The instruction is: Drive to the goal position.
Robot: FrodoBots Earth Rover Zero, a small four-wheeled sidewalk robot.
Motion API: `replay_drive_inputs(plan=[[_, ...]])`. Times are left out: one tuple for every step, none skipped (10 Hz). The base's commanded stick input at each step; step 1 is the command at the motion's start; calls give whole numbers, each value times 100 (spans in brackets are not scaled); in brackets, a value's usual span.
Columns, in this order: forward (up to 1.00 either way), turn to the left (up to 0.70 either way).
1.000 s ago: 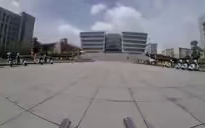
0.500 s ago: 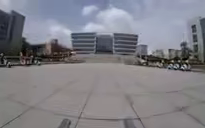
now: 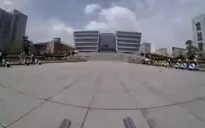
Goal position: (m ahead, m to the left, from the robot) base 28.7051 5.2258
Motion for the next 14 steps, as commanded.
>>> replay_drive_inputs(plan=[[100, -18], [100, 2], [100, 1], [100, 0], [100, 0], [100, 0], [100, 0], [100, -3], [100, -24], [100, -40], [100, -40], [100, -40], [100, -32], [100, 0]])
